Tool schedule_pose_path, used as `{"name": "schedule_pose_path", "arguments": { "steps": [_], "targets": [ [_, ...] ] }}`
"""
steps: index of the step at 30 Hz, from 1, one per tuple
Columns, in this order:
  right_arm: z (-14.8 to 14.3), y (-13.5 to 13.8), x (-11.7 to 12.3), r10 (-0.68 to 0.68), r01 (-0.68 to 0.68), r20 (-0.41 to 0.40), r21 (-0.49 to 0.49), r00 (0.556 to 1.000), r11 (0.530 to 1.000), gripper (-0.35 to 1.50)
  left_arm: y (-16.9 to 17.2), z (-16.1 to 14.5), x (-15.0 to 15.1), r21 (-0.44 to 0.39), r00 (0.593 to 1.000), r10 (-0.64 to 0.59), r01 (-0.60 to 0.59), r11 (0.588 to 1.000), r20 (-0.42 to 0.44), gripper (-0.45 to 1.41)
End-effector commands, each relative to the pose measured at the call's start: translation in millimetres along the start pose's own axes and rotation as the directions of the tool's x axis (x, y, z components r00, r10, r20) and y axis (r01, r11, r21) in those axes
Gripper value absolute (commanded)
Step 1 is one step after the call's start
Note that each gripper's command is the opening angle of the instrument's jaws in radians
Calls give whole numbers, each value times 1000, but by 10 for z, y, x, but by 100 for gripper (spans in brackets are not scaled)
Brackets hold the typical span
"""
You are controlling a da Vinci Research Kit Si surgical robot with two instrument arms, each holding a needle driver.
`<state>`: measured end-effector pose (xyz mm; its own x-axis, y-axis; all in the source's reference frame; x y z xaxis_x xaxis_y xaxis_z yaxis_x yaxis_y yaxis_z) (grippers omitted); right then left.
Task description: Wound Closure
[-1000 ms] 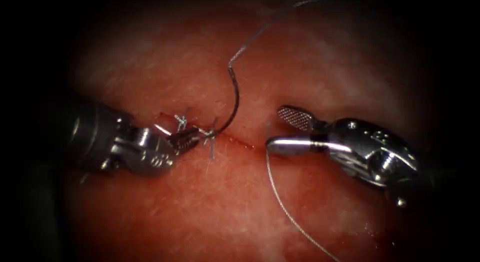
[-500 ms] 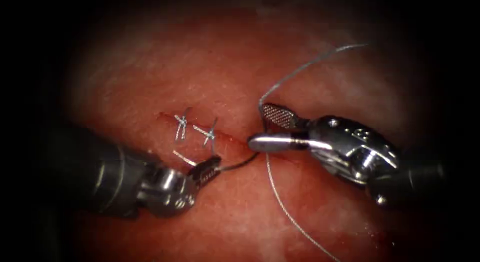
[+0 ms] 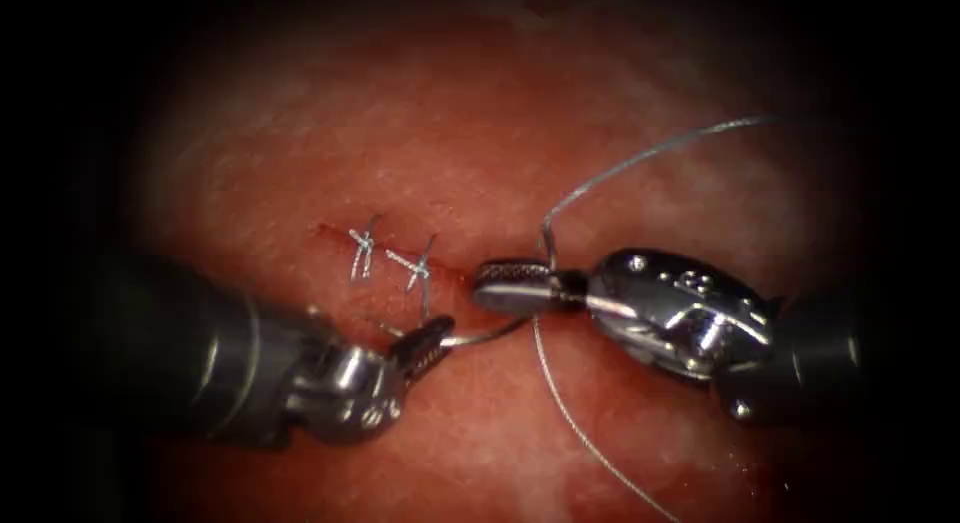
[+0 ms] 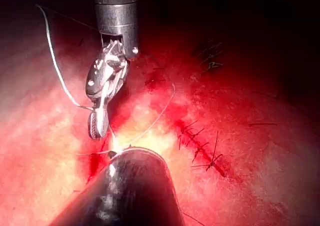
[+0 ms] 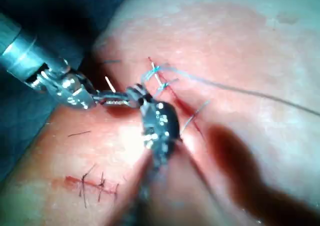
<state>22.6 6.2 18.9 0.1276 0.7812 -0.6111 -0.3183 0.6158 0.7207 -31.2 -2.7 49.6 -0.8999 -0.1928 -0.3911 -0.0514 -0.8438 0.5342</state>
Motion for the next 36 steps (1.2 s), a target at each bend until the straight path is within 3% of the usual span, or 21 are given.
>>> {"name": "schedule_pose_path", "arguments": {
  "steps": [1,2,3,6,8,10,12,16,21,24,27,32,36],
  "targets": [
    [-1,-4,-8,-5,5,-5,-8,1000,1000,-35,12,-1,5,-8,1000,-2,2,1000,2,9],
    [-2,-4,-7,-10,10,-10,-11,1000,1000,-35,12,-1,6,-2,1000,-4,4,1000,2,37],
    [-2,-3,-7,-15,15,-10,-11,1000,1000,-35,12,-1,6,6,1000,0,0,1000,2,52],
    [-2,-3,-7,-39,39,-10,-12,999,999,-35,11,-2,9,14,984,-175,175,984,-18,78],
    [-2,-3,-7,-69,69,-3,-13,998,998,-35,10,-4,11,-21,944,-321,321,947,-71,76],
    [-2,-2,-7,-110,110,6,-13,994,994,-35,7,-10,13,-153,881,-453,434,888,-133,64],
    [-2,-3,-6,-163,163,13,4,986,987,-35,2,-20,16,-280,811,-569,518,808,-139,51],
    [2,-6,-5,-297,295,17,71,955,953,-35,-15,-36,21,-449,723,-689,598,663,-54,47],
    [4,-11,-6,-497,493,5,123,868,861,-35,-49,-38,15,-583,628,-775,656,480,70,49],
    [4,-14,-6,-581,577,-19,149,814,803,-35,-65,-30,7,-575,617,-776,684,448,130,63],
    [5,-19,-7,-646,641,-36,180,763,746,-35,-74,-18,-1,-568,621,-770,691,447,148,74],
    [10,-29,-5,-719,717,-77,205,690,666,-35,-76,9,-12,-584,631,-748,693,423,207,76],
    [13,-42,2,-764,768,-123,221,634,601,-35,-66,42,-18,-618,651,-695,691,375,306,78]
  ]
}}
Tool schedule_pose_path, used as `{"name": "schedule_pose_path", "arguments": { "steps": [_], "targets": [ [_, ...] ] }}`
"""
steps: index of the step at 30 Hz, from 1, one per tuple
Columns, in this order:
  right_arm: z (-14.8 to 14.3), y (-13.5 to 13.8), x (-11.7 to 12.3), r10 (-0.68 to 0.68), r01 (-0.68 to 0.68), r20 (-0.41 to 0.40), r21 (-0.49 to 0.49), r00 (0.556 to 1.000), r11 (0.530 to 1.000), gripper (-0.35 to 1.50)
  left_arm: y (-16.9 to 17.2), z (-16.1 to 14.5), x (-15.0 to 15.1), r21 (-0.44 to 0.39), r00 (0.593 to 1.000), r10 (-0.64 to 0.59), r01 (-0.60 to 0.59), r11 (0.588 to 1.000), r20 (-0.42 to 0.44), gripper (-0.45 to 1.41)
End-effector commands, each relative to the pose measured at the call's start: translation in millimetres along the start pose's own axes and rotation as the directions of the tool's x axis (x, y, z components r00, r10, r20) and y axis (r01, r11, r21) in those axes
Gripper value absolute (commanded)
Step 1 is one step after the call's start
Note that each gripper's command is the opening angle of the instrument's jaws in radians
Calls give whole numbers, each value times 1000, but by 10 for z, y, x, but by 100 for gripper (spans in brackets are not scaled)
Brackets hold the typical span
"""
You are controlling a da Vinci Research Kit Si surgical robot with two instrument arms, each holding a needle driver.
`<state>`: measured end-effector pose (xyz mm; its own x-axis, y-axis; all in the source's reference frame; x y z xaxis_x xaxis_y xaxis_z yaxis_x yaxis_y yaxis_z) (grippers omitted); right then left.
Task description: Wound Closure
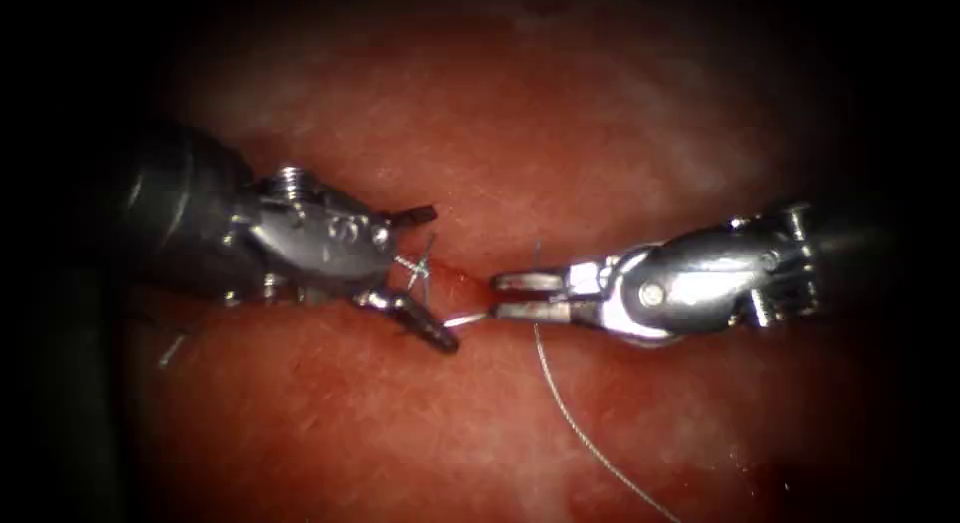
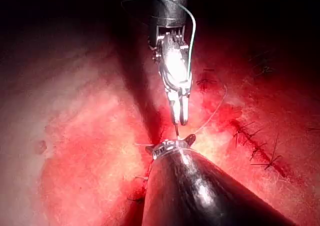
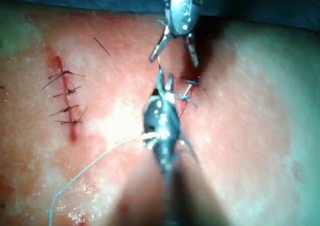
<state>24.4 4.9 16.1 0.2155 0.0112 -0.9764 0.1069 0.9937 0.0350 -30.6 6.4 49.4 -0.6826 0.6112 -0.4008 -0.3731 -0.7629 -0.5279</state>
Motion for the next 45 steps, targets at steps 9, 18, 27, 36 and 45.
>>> {"name": "schedule_pose_path", "arguments": {
  "steps": [9,18,27,36,45],
  "targets": [
    [11,-11,5,-83,83,-8,15,997,996,-35,-6,36,-14,-214,997,-58,68,974,53,76],
    [22,-17,8,-128,128,-9,40,992,991,-35,-6,41,-10,-368,995,-61,84,926,73,66],
    [25,-19,9,-136,137,-12,45,991,990,-35,-19,44,-18,-398,985,-15,83,914,170,29],
    [28,-21,10,-144,145,-12,51,989,988,-35,-16,51,-21,-429,983,19,62,901,182,-38],
    [28,-17,12,-94,94,-12,54,996,994,-35,-24,47,-18,-451,982,3,83,889,187,-45]
  ]
}}
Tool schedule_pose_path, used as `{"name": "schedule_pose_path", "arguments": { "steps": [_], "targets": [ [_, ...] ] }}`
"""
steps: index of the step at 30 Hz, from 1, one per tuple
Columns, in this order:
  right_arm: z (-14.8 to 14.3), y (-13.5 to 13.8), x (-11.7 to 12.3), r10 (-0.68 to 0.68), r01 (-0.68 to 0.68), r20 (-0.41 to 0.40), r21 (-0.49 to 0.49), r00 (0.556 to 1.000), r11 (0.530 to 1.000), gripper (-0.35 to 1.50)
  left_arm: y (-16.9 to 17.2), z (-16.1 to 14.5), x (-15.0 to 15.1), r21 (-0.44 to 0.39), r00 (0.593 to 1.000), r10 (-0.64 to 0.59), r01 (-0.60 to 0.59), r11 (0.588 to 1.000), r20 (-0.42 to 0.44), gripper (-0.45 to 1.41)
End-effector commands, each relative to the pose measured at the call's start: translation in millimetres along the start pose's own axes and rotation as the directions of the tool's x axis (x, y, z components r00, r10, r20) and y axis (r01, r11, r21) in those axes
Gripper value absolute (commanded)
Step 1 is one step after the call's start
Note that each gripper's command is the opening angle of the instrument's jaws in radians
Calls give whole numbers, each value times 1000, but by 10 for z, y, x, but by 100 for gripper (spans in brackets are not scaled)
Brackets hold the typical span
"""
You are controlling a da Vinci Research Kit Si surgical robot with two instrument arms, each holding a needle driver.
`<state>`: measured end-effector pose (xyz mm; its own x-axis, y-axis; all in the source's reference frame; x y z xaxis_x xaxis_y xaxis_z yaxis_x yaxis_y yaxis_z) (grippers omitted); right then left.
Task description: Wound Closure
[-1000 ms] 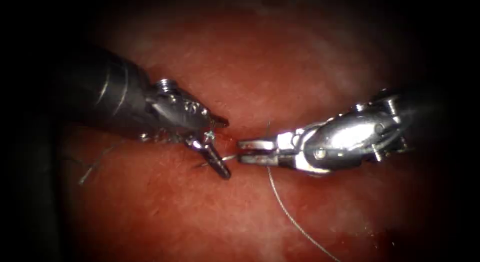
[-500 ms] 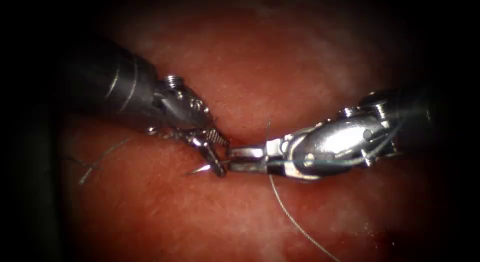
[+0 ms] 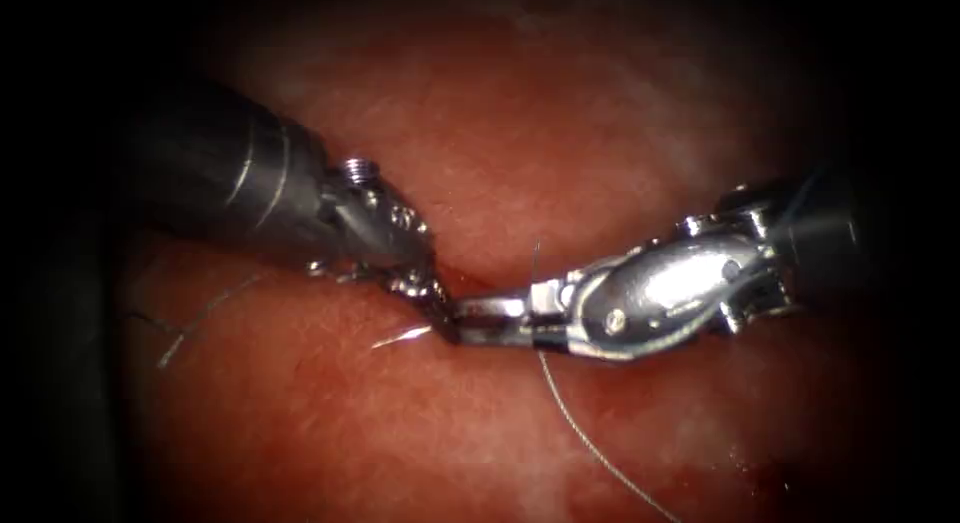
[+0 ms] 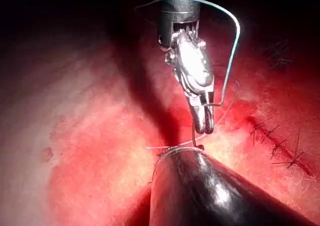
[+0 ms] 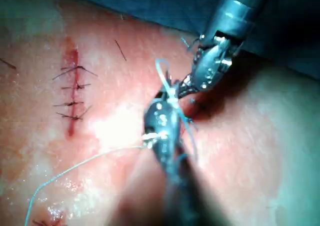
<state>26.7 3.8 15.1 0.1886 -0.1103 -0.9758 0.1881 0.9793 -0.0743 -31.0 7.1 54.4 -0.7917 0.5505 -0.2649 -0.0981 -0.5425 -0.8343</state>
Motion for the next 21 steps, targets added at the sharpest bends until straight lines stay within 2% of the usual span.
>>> {"name": "schedule_pose_path", "arguments": {
  "steps": [1,3,4,5,6,10,17,19,21],
  "targets": [
    [7,-8,-1,55,-55,4,-4,999,999,2,2,9,-3,-9,1000,-23,23,1000,-14,-45],
    [8,-9,1,138,-137,13,-32,990,990,58,2,7,-3,-16,998,-54,53,998,-37,-45],
    [8,-9,2,185,-184,21,-41,982,982,80,3,7,-3,-23,996,-69,68,997,-50,-45],
    [8,-9,2,215,-214,26,-48,976,976,100,5,7,-4,-23,995,-72,71,997,-65,-45],
    [8,-9,3,228,-226,34,-58,973,972,107,7,7,-5,-26,993,-80,78,997,-88,-45],
    [5,-7,3,341,-333,51,-127,939,935,124,15,9,-6,-4,978,-70,71,997,-198,-45],
    [-18,1,7,439,-420,-15,-319,898,850,134,27,20,-10,57,919,-61,90,994,-389,-45],
    [-26,2,9,443,-428,-44,-362,895,828,132,32,23,-12,54,891,-71,106,993,-448,-45],
    [-36,2,11,447,-432,-61,-397,893,810,122,37,26,-14,56,869,-75,118,991,-489,-45]
  ]
}}
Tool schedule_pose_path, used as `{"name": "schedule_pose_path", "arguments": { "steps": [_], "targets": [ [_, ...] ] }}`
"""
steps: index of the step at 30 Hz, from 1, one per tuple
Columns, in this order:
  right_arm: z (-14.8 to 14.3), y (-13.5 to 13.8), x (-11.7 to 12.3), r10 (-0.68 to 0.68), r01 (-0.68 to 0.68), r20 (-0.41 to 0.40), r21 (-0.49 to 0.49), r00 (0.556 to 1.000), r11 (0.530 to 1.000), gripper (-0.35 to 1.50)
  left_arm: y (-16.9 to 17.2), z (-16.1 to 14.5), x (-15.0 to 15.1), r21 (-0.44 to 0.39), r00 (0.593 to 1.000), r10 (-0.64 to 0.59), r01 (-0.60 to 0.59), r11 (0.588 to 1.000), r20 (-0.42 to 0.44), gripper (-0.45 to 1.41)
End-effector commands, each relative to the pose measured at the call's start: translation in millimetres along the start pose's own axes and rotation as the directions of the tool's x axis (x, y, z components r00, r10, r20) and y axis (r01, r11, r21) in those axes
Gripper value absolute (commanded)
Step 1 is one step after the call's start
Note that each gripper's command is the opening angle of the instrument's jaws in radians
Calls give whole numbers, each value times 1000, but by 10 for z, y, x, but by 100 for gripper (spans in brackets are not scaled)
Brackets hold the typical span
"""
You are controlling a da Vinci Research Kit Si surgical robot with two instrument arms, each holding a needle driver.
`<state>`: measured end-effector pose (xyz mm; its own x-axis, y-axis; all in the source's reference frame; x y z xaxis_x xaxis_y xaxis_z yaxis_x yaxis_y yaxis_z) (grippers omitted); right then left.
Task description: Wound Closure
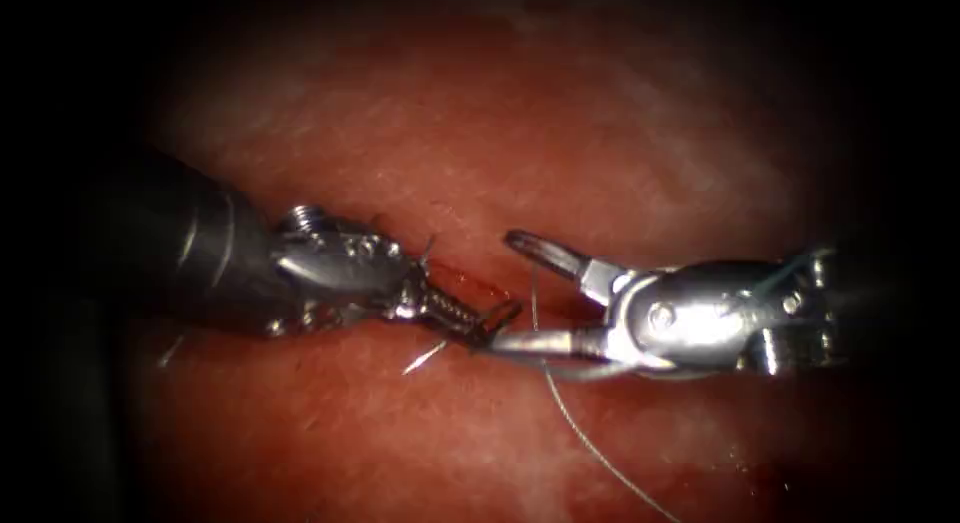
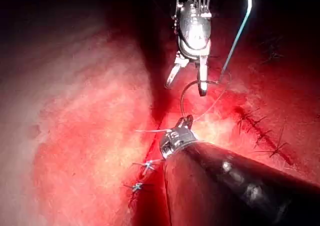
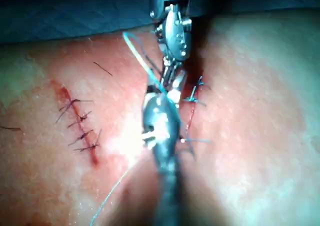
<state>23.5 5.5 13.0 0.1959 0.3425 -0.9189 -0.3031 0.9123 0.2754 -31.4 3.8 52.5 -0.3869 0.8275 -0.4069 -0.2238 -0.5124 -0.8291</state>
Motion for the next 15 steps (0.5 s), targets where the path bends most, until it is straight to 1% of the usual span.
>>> {"name": "schedule_pose_path", "arguments": {
  "steps": [1,3,5,8,10,13,15],
  "targets": [
    [-5,-7,-6,11,-11,1,-28,1000,1000,119,6,10,-12,4,1000,-12,12,1000,-22,-45],
    [-12,-6,-5,18,-19,-8,-77,1000,997,115,11,12,-15,11,998,-15,16,1000,-57,-45],
    [-15,-6,-6,20,-23,-21,-117,1000,993,113,14,11,-17,13,993,-26,28,1000,-114,-45],
    [-16,-12,-10,18,-21,-19,-167,1000,986,112,16,9,-19,10,978,-47,50,999,-203,-45],
    [-16,-19,-13,-6,3,-17,-175,1000,985,108,16,8,-21,20,966,-56,63,998,-253,-45],
    [-15,-31,-19,-45,41,-21,-189,999,981,108,15,7,-24,33,951,-61,75,997,-302,-45],
    [-16,-39,-23,-69,64,-21,-192,997,979,105,15,5,-25,41,941,-65,83,996,-332,-45]
  ]
}}
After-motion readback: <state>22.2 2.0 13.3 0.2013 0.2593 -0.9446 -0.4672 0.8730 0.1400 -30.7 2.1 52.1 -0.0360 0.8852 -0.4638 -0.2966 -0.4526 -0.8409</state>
